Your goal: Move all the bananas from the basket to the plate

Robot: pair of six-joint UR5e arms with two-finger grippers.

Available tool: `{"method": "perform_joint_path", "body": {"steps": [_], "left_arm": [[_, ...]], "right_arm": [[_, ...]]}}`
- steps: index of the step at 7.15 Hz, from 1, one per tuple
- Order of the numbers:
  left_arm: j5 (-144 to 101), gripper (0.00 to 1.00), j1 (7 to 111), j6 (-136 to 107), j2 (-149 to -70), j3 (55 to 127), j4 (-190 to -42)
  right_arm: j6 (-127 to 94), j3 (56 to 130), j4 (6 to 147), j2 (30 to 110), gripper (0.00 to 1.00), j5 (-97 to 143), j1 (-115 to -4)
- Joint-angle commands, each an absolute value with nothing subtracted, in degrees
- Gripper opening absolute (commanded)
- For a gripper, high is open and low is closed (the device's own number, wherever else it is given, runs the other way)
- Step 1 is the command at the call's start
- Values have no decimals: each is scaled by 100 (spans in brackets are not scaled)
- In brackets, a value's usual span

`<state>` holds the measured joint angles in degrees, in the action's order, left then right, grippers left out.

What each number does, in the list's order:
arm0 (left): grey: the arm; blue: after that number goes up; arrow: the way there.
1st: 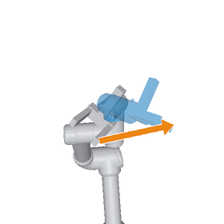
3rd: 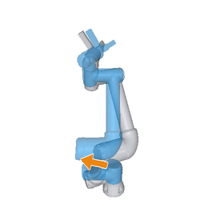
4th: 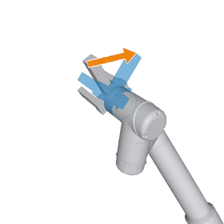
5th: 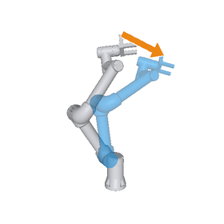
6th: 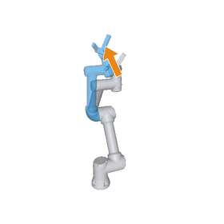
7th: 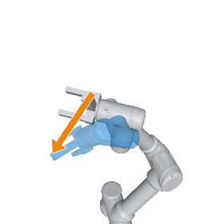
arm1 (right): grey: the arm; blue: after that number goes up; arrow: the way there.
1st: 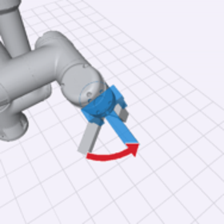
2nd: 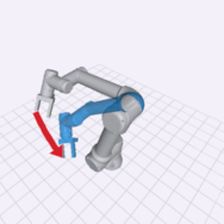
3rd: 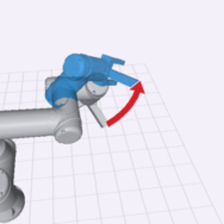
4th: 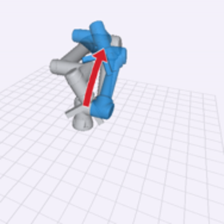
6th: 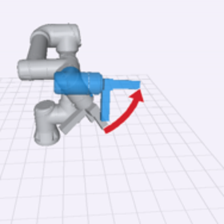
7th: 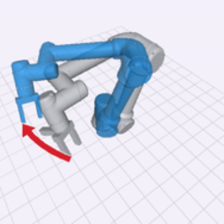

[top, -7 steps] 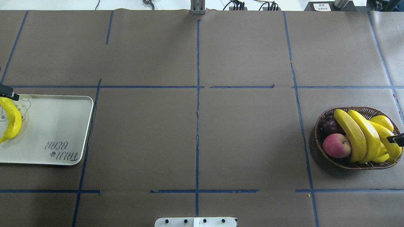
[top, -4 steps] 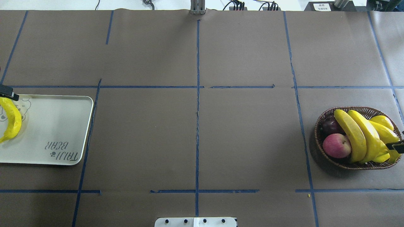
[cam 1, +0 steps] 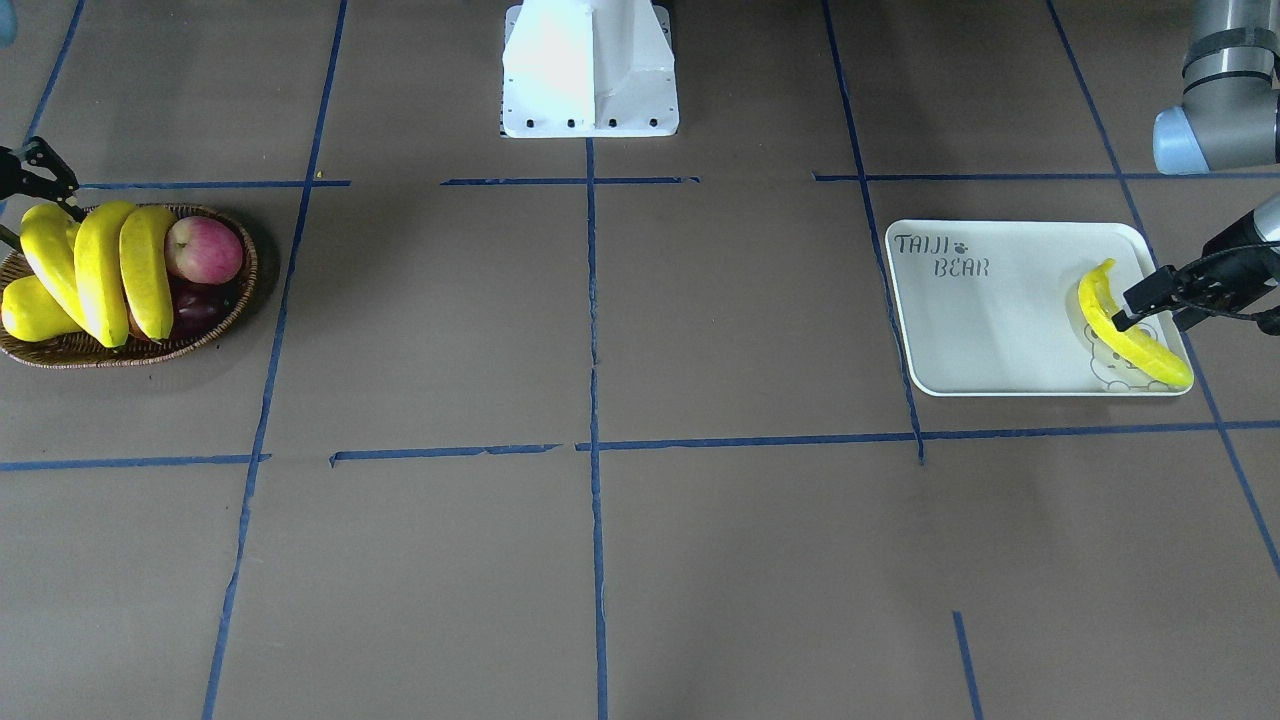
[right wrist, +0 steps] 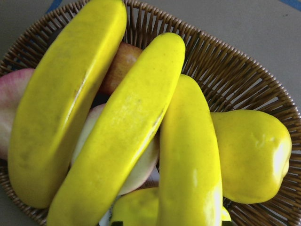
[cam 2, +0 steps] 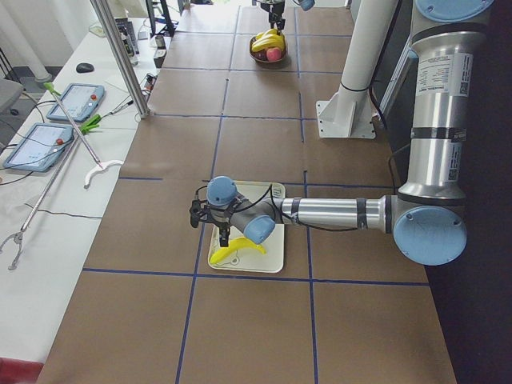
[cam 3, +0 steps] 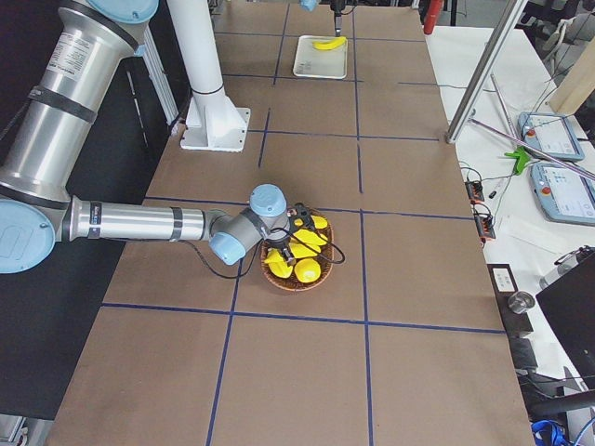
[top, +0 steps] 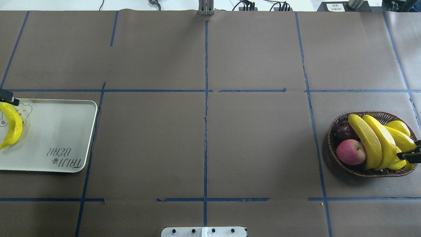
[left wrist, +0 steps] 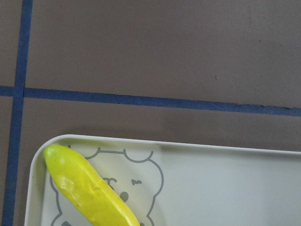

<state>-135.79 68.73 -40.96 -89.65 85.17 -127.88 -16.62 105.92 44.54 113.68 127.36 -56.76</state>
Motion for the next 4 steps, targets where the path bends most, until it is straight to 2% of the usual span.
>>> {"method": "perform_joint_path", "body": {"steps": [1,3,4], "left_arm": [[-13570,100,6873,-4096,-8965,8499,-12788],[-13570,100,6873,-4096,-8965,8490,-12806],[-13570,100,6873,-4096,-8965,8490,-12806]], "right_arm": [[-1670,10573,4491,11382,49,12735,-5651],[-1679,10573,4474,11347,25,12753,-5651],[-1679,10573,4482,11338,18,12736,-5651]]}}
